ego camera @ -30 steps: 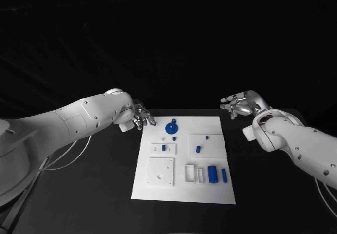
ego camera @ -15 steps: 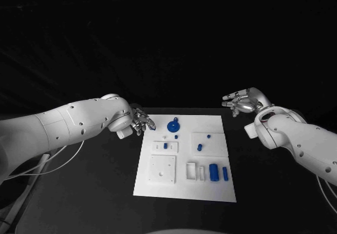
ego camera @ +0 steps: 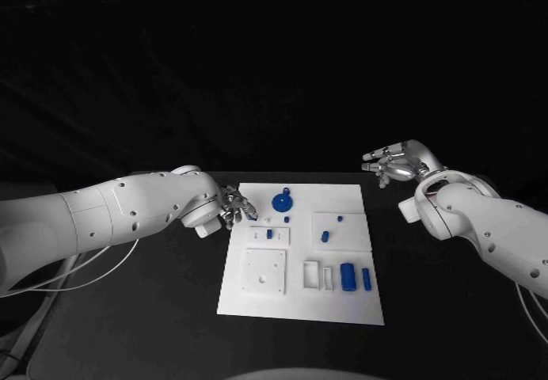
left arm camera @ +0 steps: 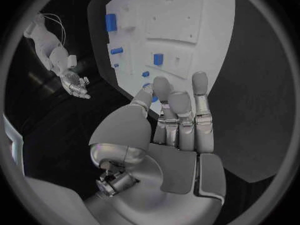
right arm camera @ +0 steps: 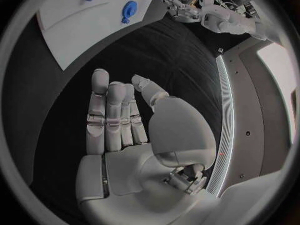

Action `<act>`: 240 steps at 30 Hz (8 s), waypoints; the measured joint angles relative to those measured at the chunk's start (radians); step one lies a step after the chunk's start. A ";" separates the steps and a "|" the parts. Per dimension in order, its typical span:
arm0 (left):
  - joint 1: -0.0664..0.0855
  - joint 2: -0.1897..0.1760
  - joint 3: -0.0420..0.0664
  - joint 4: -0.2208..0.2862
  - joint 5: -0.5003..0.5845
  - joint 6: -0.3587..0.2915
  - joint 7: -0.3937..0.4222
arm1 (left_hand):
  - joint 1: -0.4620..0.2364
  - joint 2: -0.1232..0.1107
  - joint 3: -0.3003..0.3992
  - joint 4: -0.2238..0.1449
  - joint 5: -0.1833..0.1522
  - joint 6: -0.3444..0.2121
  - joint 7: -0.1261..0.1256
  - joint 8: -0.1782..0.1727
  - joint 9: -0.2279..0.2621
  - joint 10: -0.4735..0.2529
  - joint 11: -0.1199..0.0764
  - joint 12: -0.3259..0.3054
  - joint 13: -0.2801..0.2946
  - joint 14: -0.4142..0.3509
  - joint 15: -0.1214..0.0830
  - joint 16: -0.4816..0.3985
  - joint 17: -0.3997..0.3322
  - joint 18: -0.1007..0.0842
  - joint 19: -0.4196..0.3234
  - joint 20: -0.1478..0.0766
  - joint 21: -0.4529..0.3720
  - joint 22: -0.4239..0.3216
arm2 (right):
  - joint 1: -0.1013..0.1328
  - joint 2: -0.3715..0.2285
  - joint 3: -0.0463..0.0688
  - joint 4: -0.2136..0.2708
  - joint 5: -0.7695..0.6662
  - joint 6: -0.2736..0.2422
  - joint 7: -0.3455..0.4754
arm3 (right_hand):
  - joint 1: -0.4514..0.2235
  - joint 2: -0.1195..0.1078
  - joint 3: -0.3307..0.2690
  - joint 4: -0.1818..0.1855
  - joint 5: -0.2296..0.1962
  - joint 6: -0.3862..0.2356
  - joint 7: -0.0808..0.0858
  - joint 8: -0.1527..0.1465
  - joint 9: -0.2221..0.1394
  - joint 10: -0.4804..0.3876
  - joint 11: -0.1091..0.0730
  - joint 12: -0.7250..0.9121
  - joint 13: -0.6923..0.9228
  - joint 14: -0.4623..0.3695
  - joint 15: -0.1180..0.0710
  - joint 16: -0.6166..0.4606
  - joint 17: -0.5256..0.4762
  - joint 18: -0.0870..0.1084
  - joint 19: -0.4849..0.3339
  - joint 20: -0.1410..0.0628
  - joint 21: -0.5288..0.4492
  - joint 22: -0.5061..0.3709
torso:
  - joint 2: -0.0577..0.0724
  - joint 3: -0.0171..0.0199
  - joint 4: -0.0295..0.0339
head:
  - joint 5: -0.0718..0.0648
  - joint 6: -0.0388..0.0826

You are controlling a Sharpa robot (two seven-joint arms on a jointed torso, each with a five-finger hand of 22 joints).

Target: Assemble the parts on the task board

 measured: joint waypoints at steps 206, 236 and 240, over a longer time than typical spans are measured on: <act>-0.077 0.091 0.000 -0.079 -0.203 0.097 -0.046 | 0.033 -0.054 -0.145 0.187 -0.209 0.176 -0.113 0.001 0.488 -0.017 -0.017 0.037 -0.015 0.007 0.007 0.012 0.020 0.031 -0.011 0.032 0.014 -0.001 | -0.006 0.002 0.000 -0.006 0.000 0.011 -0.002 | -0.004 -0.004 0.008 -0.008 0.020 -0.002 0.002 0.000 0.000 0.000 0.000 0.000 -0.001 0.000 0.000 0.000 0.000 0.000 0.000 0.000 0.000 0.001 | 0.001 0.0016 -0.0004 | -0.015 -0.038; -0.079 -0.003 0.017 0.031 -0.179 0.137 -0.031 | 0.052 -0.328 -0.123 0.475 -0.525 -0.102 -0.017 -0.002 0.196 -0.066 0.036 -0.188 -0.061 -0.124 0.040 -0.116 -0.083 0.000 -0.076 0.022 -0.108 -0.038 | -0.013 -0.004 0.000 -0.009 0.000 0.012 -0.001 | -0.011 -0.011 0.008 -0.008 0.024 -0.002 0.001 0.000 0.000 0.000 0.000 0.000 -0.001 0.000 0.000 0.000 -0.001 0.000 0.000 0.000 0.000 0.000 | 0.000 0.0012 0.0004 | -0.026 -0.028; -0.078 -0.026 0.039 0.058 -0.196 0.124 -0.023 | 0.137 -0.260 -0.098 0.391 -0.446 -0.113 -0.003 -0.002 0.136 -0.134 0.057 -0.253 -0.108 -0.188 0.068 -0.181 -0.131 0.000 -0.119 0.054 -0.170 -0.089 | -0.013 -0.006 0.000 -0.009 0.000 0.013 -0.001 | -0.011 -0.011 0.008 -0.008 0.028 -0.001 0.001 0.000 0.000 0.000 0.000 0.000 -0.001 0.000 0.000 0.000 -0.001 0.000 0.000 0.000 0.000 0.000 | 0.000 0.0015 0.0002 | -0.030 -0.024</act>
